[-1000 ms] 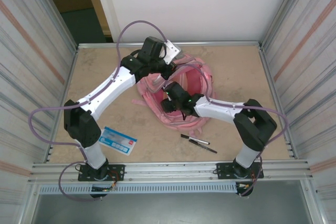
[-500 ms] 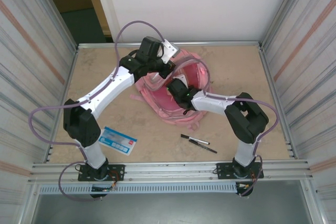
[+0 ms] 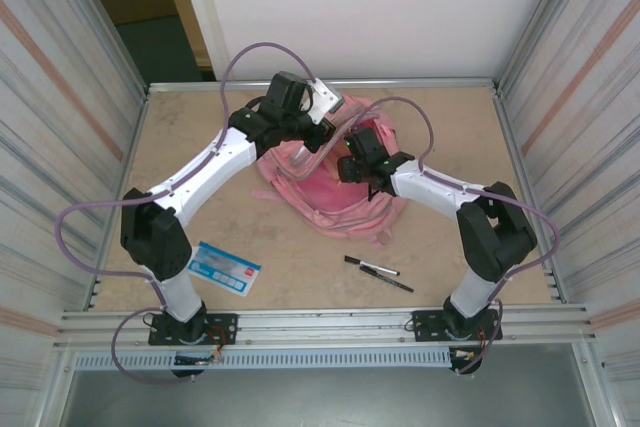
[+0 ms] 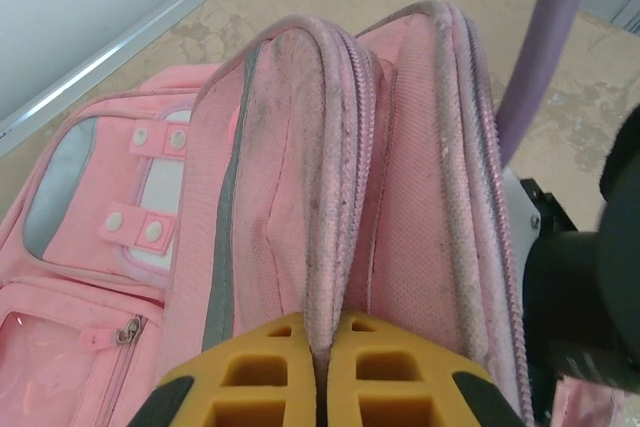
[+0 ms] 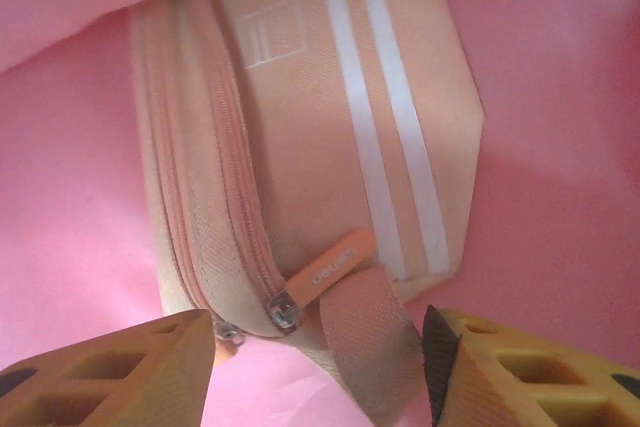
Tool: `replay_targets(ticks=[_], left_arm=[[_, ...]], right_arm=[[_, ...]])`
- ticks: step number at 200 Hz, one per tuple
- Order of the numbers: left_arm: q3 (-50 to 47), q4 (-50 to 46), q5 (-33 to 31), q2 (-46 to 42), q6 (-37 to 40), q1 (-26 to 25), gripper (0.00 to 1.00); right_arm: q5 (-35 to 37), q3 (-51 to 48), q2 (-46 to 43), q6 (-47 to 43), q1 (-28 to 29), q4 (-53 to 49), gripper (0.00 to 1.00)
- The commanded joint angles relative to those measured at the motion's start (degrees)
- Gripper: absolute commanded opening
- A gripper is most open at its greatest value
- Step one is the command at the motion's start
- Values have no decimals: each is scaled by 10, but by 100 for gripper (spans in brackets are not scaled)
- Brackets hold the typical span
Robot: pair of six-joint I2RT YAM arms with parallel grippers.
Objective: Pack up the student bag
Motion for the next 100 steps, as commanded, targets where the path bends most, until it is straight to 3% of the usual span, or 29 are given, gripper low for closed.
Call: replay_targets(ticks=[1,23,71,100], left_arm=[[5,26,36,-39,-2,-2,0],[5,21,37,-37,-3,-2,0],[-16,6,48,-56,3,-2,0],[-45,-3,54,-82,12,-1,0]], right_arm=[[-72,-26,-7,1,22,18,54],[-26,-20,31,-12,40,21,54],[183,31,95,26,25,-23,55],[145,36,83,96,-33,-23,55]])
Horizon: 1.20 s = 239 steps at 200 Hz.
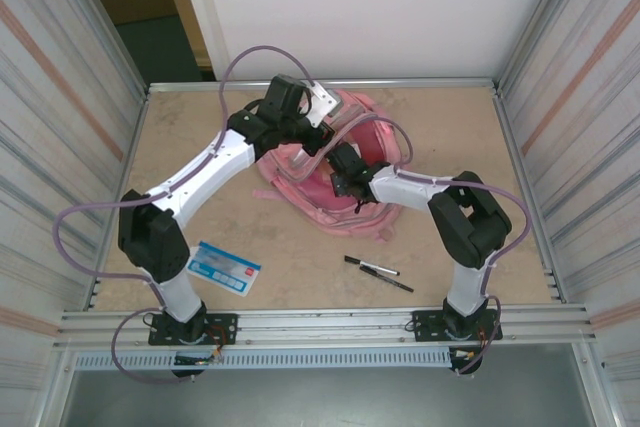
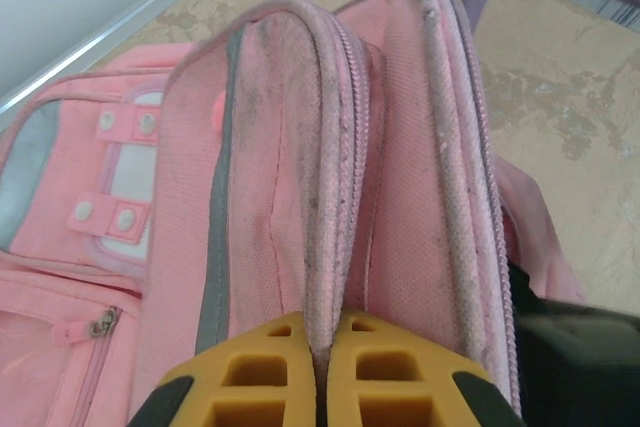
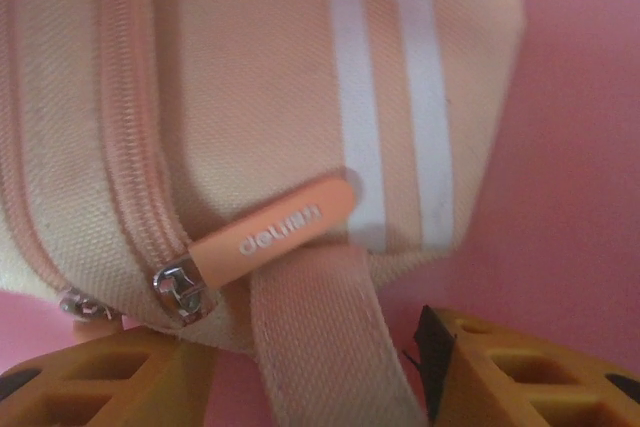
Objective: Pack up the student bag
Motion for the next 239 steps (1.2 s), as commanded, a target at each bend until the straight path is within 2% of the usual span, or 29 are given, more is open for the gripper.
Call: replay_targets(ticks=[1,50,90,108,142,163,179,195,208,218,239], left_arm=[[-24,-3,42,-67,13,-2,0],[-64,16,33,-82,17,9,0],[-63,30,16,-47,-18,25,0],[-63,42,9,-30,-27,27,0],[-57,39,-12,-3,-26,27,0],[-63,43,-18,14,-17,27,0],[-59,38,-19,31,-22,29,0],[-51,29,-11,46,-27,29,1],[-51,27,-6,51,-42,29,13],[-51,20,3,49,-58,30,18],[-76,8,6,17,-118,30,31]], right_arm=[[36,22,-4,73,-65,-15,55],[-128,19,-24,107,-121,18,57],[-345,-20,-66,125,-125,87,59],[-401,-41,-88,170,-131,110,60],[-412,-105,-154,214,-148,146,60],[-447,-110,-197,169,-148,136,60],[-440,-106,-236,122,-140,96,60],[-391,-104,-281,66,-128,38,59],[-363,-112,-316,27,-125,2,59],[-335,-120,-344,5,-122,-24,59],[-203,-123,-376,-61,-65,-83,59]])
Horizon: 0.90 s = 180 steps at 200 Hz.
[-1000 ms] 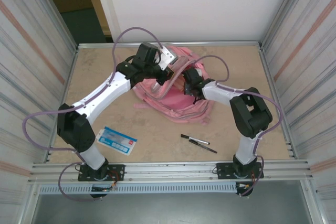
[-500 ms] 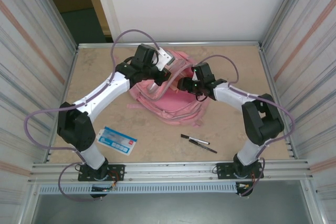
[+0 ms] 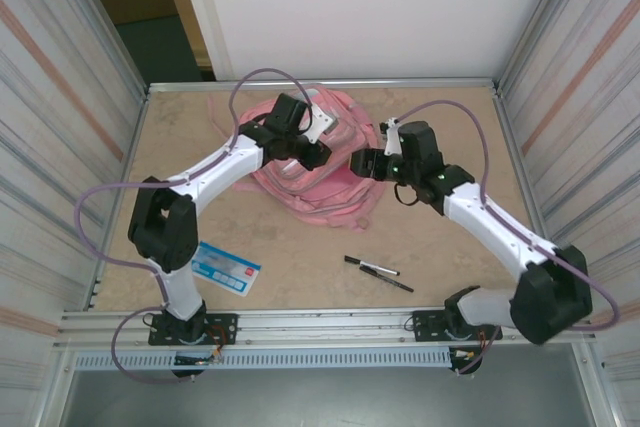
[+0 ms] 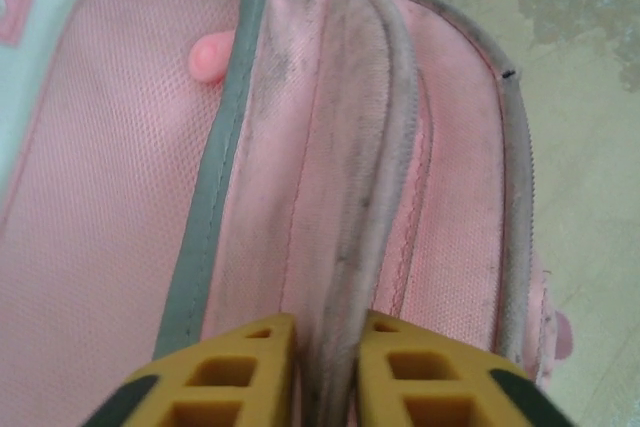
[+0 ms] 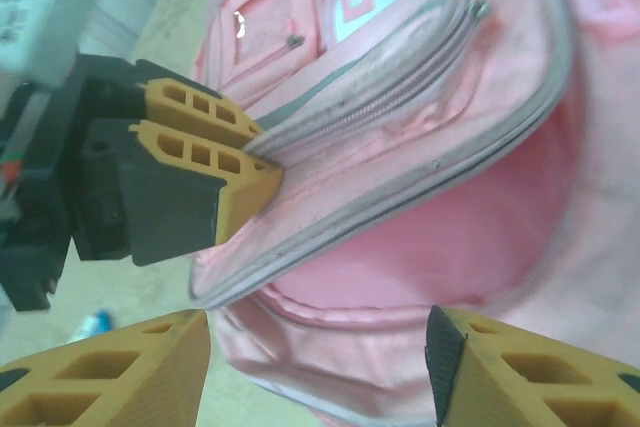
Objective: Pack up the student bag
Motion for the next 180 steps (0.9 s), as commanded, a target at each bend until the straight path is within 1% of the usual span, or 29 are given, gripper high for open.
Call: replay_targets(ticks=[1,11,21,33,44,60,69,82,94,104,111,117,125,142,168,180], left_arm=[[-10,-9,-7,-37,-74,8,32],[-40,5,-18,-67,-106,8,38],[-77,20,-31,-98,-134,9,41],[-115,15,-60,-139,-177,13,42],[-139,-14,-68,-173,-217,27,42],[-179,-72,-84,-230,-285,62,44],[-207,-105,-76,-262,-317,90,44],[-252,-151,-44,-304,-370,141,43],[-301,-173,6,-334,-405,187,40],[-345,-181,28,-358,-434,216,36],[-372,-195,19,-374,-463,230,33],[-393,-211,-1,-387,-491,239,31],[-416,-234,-32,-402,-520,245,26],[-452,-272,-70,-431,-558,262,25],[-489,-308,-73,-449,-588,301,23],[-512,-309,-67,-450,-600,317,17]], right_arm=[[144,-9,-35,-110,51,-105,59],[169,0,-35,-130,82,-127,59],[164,9,-29,-141,106,-138,59],[129,24,-14,-148,134,-148,59],[94,43,10,-154,156,-154,59],[49,84,65,-165,194,-169,59],[22,111,99,-162,211,-179,59],[-12,147,153,-139,234,-186,59],[-48,173,200,-103,250,-182,58],[-87,188,235,-75,260,-172,57],[-103,198,259,-56,267,-164,57],[-113,205,279,-42,272,-160,56],[-121,222,309,-30,279,-159,56],[-131,273,373,-19,297,-184,53],[-166,326,447,-8,323,-207,52],[-187,340,475,-2,330,-212,50]])
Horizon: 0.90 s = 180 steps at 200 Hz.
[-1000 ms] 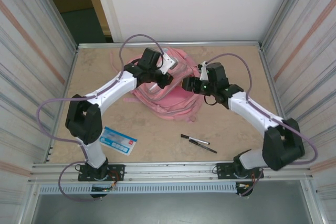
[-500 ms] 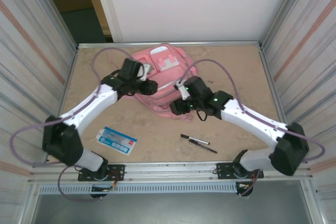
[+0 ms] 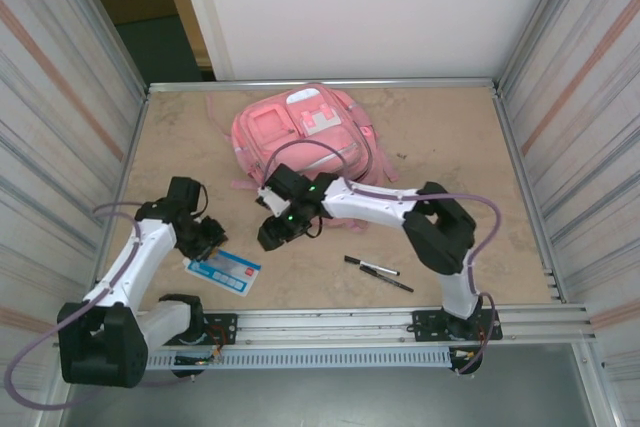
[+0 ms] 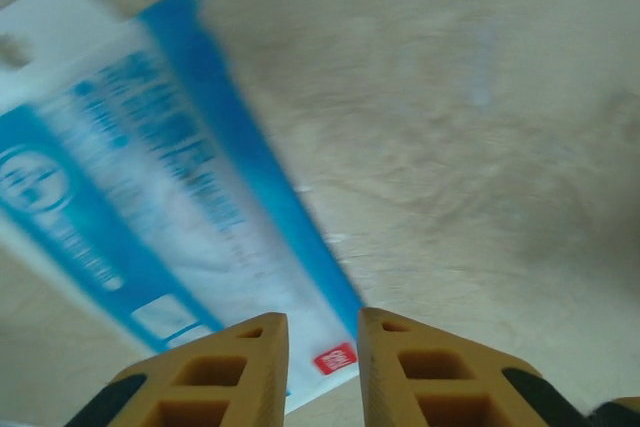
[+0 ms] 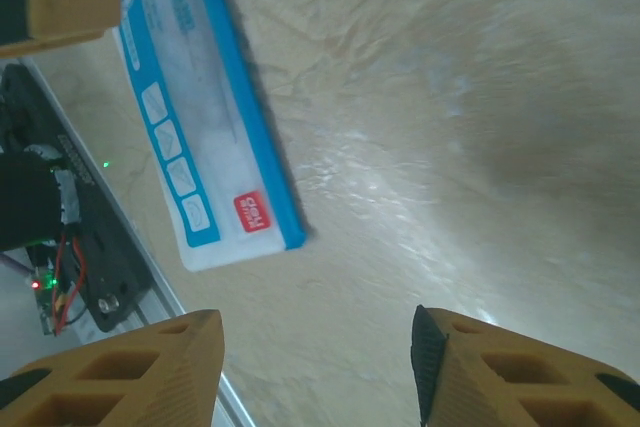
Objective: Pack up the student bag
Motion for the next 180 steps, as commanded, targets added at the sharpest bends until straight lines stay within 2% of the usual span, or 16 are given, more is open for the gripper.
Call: replay_targets(ticks=[1,27,50,69,89,139,180], left_arm=[[-33,-47,-11,-15,-61,27,16],[-72,-26,2,-15,-99,58,14],[-96,23,21,6,-108,60,12],[-98,20,20,31,-112,65,12],[-122,43,27,28,-130,70,12],[-156,58,65,2,-158,73,9],[-161,59,105,-23,-174,73,9]], right_arm=[[-63,40,44,30,19,-35,50],[-97,84,95,29,23,-73,51],[-104,93,121,33,23,-81,51],[-109,120,148,31,22,-109,52],[-116,120,164,33,23,-103,52],[-211,135,192,42,23,-67,49],[-212,157,203,46,24,-64,45]])
